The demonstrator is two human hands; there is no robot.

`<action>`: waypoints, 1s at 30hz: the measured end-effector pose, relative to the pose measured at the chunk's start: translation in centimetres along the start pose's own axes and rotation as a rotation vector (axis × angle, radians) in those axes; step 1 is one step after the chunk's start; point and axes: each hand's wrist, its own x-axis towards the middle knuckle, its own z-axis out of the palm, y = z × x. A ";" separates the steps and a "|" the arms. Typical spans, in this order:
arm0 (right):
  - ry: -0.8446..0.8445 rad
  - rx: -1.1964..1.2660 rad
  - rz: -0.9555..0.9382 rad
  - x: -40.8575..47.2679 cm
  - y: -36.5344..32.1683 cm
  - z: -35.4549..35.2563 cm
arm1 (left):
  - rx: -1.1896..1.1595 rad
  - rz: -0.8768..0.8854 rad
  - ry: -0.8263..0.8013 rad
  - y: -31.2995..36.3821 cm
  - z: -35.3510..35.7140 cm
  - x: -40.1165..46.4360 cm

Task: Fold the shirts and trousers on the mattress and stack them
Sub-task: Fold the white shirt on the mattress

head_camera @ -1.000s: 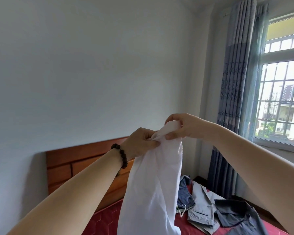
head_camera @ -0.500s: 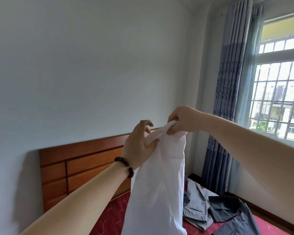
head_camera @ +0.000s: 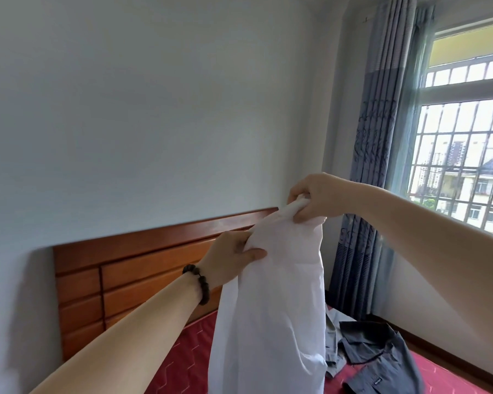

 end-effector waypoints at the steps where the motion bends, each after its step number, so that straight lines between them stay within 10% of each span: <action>1: -0.036 -0.008 0.014 -0.1 -0.1 -0.1 | -0.011 0.006 -0.006 0.3 0.0 0.2; 19: -0.037 -0.061 -0.054 0.5 0.4 0.7 | 0.291 -0.080 -0.325 -1.1 -2.5 -1.5; 30: 0.072 -0.139 -0.044 0.5 0.6 -1.4 | 0.320 -0.001 0.087 -3.0 0.6 -2.0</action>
